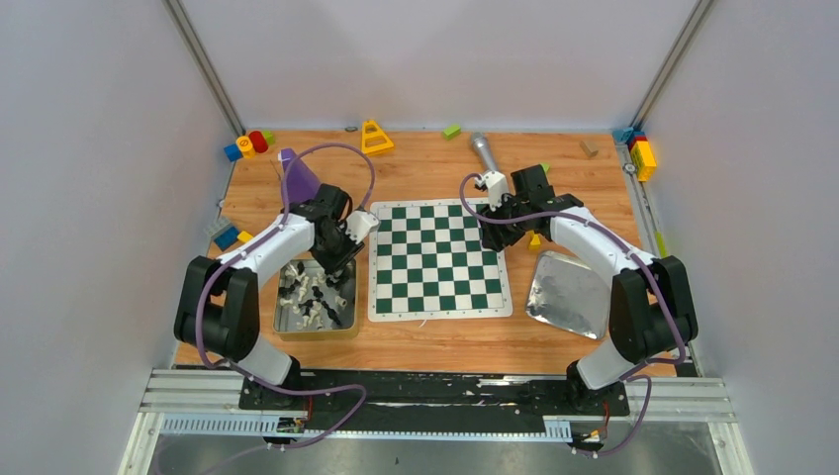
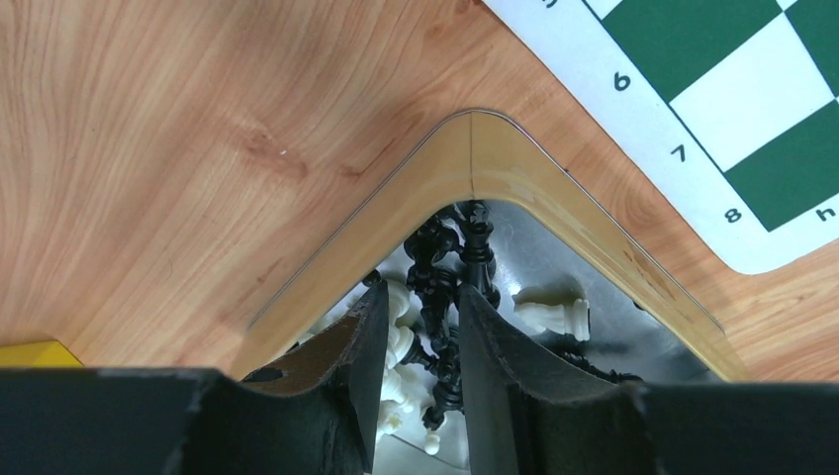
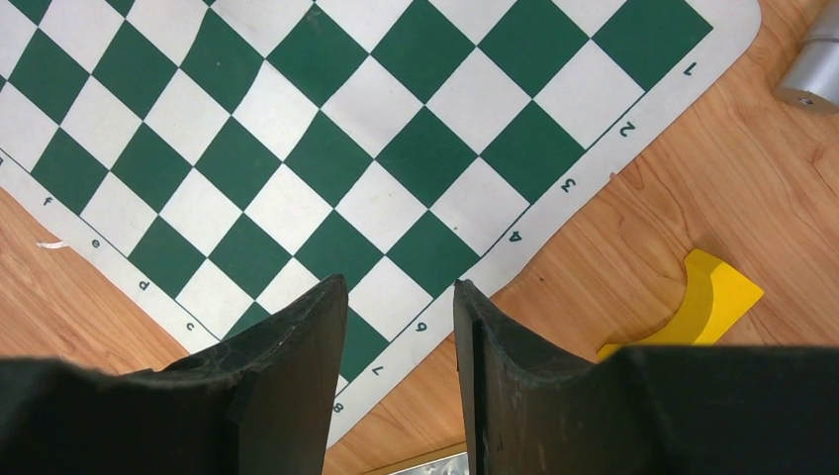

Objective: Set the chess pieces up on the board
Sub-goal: Pick up the chess piece from the storage box.

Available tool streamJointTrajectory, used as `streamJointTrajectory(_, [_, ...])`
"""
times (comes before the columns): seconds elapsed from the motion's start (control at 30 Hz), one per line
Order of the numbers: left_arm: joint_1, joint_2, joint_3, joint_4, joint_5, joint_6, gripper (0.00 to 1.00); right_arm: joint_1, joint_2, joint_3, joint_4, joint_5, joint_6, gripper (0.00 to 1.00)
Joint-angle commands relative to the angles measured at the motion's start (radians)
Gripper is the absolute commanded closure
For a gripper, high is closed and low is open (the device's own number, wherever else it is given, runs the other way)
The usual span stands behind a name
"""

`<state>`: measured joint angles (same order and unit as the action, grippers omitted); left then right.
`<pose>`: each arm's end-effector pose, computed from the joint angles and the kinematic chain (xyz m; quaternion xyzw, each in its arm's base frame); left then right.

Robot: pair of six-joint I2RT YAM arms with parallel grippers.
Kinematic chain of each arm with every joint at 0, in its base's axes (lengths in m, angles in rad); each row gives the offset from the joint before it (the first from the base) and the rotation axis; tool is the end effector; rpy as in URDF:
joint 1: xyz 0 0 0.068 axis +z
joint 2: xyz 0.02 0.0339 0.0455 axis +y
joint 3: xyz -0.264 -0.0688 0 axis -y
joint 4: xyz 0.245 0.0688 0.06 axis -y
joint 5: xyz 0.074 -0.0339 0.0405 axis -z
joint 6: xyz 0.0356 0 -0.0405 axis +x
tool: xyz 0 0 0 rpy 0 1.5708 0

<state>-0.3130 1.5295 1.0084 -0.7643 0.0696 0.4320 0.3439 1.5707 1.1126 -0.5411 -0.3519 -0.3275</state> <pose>0.2678 -0.0893 0.2023 0.3646 0.9196 -0.0259 0.1439 0.3012 0.1209 0.2326 -0.3578 0.8756 0.1702 0.2762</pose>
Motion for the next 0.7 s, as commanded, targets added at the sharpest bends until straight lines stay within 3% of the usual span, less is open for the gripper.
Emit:
streamJointTrajectory(0.0, [0.011, 0.019, 0.0, 0.037, 0.014, -0.019, 0.6, -0.004, -0.015, 0.001, 0.023, -0.024, -0.017, 0.55])
streamJointTrajectory(0.43, [0.028, 0.063, 0.003, 0.054, 0.029, -0.018, 0.66, -0.004, -0.008, 0.0, 0.018, -0.032, -0.019, 0.55])
streamJointTrajectory(0.67, [0.034, 0.058, 0.001, 0.056, 0.037, -0.012, 0.76, -0.004, -0.009, 0.001, 0.015, -0.034, -0.019, 0.56])
